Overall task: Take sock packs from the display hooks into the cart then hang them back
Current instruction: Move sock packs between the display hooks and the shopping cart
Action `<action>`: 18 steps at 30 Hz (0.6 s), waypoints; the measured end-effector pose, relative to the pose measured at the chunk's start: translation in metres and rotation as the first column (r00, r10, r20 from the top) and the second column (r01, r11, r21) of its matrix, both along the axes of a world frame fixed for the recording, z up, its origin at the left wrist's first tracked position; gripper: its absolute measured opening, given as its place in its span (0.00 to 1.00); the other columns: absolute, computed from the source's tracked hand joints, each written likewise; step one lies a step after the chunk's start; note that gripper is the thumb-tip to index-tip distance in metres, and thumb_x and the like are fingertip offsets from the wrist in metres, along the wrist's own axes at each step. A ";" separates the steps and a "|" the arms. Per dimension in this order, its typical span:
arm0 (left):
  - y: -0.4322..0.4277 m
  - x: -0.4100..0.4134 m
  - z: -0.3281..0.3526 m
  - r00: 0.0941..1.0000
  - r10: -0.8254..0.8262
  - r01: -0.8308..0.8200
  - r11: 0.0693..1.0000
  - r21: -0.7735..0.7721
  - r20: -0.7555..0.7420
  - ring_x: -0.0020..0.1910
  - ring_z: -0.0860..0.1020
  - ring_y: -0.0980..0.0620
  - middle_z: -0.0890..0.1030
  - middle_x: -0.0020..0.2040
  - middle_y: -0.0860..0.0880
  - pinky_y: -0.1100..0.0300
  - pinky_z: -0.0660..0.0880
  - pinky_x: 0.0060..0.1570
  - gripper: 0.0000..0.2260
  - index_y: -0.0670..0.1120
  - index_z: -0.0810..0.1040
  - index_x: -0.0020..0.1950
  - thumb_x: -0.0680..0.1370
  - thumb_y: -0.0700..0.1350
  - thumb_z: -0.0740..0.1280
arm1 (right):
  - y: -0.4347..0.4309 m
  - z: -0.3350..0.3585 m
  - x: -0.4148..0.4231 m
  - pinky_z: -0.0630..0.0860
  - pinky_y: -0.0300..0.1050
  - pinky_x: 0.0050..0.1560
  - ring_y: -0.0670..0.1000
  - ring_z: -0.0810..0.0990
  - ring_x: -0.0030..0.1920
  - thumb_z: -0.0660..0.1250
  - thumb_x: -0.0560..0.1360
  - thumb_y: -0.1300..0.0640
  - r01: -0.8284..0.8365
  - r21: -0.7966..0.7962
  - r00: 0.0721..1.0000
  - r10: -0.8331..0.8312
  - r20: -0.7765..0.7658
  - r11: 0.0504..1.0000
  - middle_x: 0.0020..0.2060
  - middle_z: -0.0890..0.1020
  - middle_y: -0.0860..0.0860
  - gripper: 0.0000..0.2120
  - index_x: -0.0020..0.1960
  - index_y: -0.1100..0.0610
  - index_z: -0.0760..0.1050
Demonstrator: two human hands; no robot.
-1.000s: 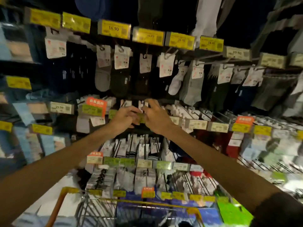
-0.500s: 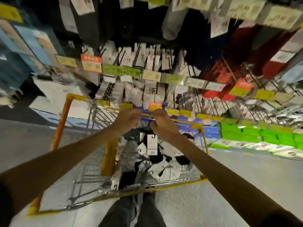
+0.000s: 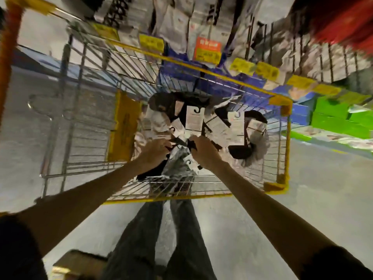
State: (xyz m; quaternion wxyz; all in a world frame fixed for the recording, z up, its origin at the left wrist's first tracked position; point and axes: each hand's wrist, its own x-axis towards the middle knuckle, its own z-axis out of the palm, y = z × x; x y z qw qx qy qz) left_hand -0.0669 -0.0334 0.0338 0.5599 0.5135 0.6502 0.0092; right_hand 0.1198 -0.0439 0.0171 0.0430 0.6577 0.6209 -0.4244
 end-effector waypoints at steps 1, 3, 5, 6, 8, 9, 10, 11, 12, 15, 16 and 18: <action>0.000 0.005 -0.004 0.999 -0.021 0.021 1.000 0.003 -0.025 0.44 0.83 0.44 0.83 0.47 0.43 0.50 0.79 0.50 0.10 0.43 0.81 0.56 0.78 0.36 0.64 | 0.001 -0.012 0.001 0.76 0.54 0.56 0.62 0.76 0.60 0.62 0.77 0.61 0.030 0.003 1.000 -0.030 -0.007 1.000 0.60 0.77 0.62 0.21 0.69 0.59 0.69; -0.002 0.010 -0.028 0.999 0.020 -0.020 0.999 -0.033 -0.029 0.44 0.81 0.39 0.83 0.47 0.38 0.56 0.77 0.42 0.11 0.40 0.80 0.56 0.77 0.32 0.62 | 0.006 -0.034 0.002 0.76 0.55 0.56 0.62 0.77 0.59 0.64 0.77 0.60 0.138 -0.017 0.989 -0.139 -0.045 0.990 0.60 0.78 0.61 0.23 0.71 0.59 0.67; 0.000 0.015 -0.058 0.998 0.060 -0.060 0.998 -0.034 -0.010 0.46 0.82 0.41 0.83 0.46 0.40 0.57 0.78 0.44 0.12 0.45 0.80 0.51 0.75 0.32 0.62 | 0.015 -0.057 0.004 0.76 0.52 0.54 0.60 0.78 0.58 0.66 0.76 0.60 0.295 -0.068 0.945 -0.302 -0.127 0.953 0.59 0.79 0.60 0.24 0.71 0.59 0.66; 0.002 0.016 -0.076 0.997 0.073 -0.073 0.997 -0.032 0.005 0.48 0.82 0.42 0.83 0.46 0.42 0.54 0.80 0.48 0.13 0.49 0.80 0.48 0.75 0.33 0.64 | 0.020 -0.070 0.004 0.75 0.49 0.53 0.58 0.78 0.58 0.67 0.76 0.60 0.382 -0.083 0.907 -0.391 -0.156 0.920 0.59 0.79 0.58 0.24 0.70 0.60 0.66; 0.005 0.022 -0.105 0.992 0.120 -0.120 0.992 -0.029 0.021 0.48 0.83 0.44 0.84 0.46 0.45 0.48 0.79 0.52 0.15 0.56 0.79 0.44 0.74 0.34 0.65 | 0.027 -0.095 0.005 0.71 0.42 0.53 0.56 0.76 0.61 0.68 0.75 0.61 0.525 -0.041 0.833 -0.523 -0.181 0.850 0.60 0.78 0.56 0.24 0.68 0.59 0.67; 0.005 0.025 -0.114 0.989 0.146 -0.145 0.989 -0.033 0.032 0.45 0.82 0.47 0.83 0.44 0.46 0.49 0.78 0.51 0.17 0.57 0.78 0.43 0.74 0.33 0.66 | 0.029 -0.106 0.007 0.70 0.42 0.55 0.56 0.75 0.61 0.68 0.74 0.60 0.564 0.003 0.811 -0.553 -0.192 0.826 0.60 0.77 0.55 0.25 0.69 0.59 0.66; 0.005 0.031 -0.118 0.980 0.190 -0.189 0.982 -0.029 0.056 0.41 0.81 0.50 0.83 0.41 0.48 0.51 0.78 0.47 0.18 0.56 0.77 0.42 0.75 0.31 0.65 | 0.031 -0.116 0.008 0.70 0.44 0.57 0.54 0.72 0.61 0.68 0.73 0.59 0.588 0.046 0.796 -0.568 -0.209 0.807 0.59 0.75 0.53 0.27 0.70 0.58 0.65; 0.003 0.035 -0.122 0.968 0.241 -0.239 0.971 -0.032 0.073 0.37 0.80 0.53 0.83 0.38 0.51 0.55 0.76 0.42 0.18 0.55 0.77 0.41 0.75 0.29 0.65 | 0.034 -0.122 0.009 0.69 0.46 0.58 0.53 0.69 0.60 0.69 0.72 0.59 0.609 0.083 0.783 -0.580 -0.223 0.789 0.58 0.73 0.52 0.29 0.71 0.57 0.64; 0.002 0.040 -0.127 0.951 0.292 -0.290 0.956 -0.030 0.098 0.35 0.79 0.53 0.83 0.34 0.54 0.58 0.74 0.38 0.18 0.53 0.78 0.41 0.75 0.28 0.65 | 0.037 -0.127 0.011 0.67 0.46 0.57 0.52 0.66 0.59 0.70 0.72 0.60 0.626 0.118 0.773 -0.593 -0.226 0.771 0.57 0.71 0.53 0.30 0.70 0.57 0.63; 0.005 0.046 -0.140 0.915 0.373 -0.369 0.928 -0.051 0.157 0.31 0.78 0.60 0.82 0.29 0.59 0.64 0.71 0.32 0.17 0.50 0.79 0.42 0.75 0.27 0.63 | 0.052 -0.143 0.012 0.63 0.45 0.55 0.55 0.66 0.60 0.72 0.71 0.57 0.629 0.113 0.772 -0.600 -0.208 0.769 0.58 0.71 0.58 0.29 0.68 0.59 0.66; 0.006 0.046 -0.140 0.907 0.386 -0.384 0.922 -0.049 0.165 0.29 0.77 0.62 0.82 0.29 0.59 0.65 0.70 0.31 0.16 0.49 0.80 0.43 0.75 0.28 0.63 | 0.056 -0.146 0.011 0.62 0.44 0.54 0.55 0.67 0.60 0.72 0.71 0.56 0.619 0.093 0.781 -0.598 -0.180 0.780 0.58 0.72 0.58 0.26 0.66 0.58 0.68; 0.009 0.044 -0.138 0.890 0.414 -0.411 0.910 -0.058 0.193 0.29 0.76 0.61 0.81 0.29 0.57 0.65 0.69 0.31 0.13 0.45 0.81 0.47 0.75 0.29 0.63 | 0.064 -0.148 0.009 0.62 0.41 0.48 0.55 0.74 0.54 0.73 0.71 0.54 0.600 0.107 0.797 -0.580 -0.170 0.793 0.50 0.78 0.55 0.16 0.55 0.58 0.75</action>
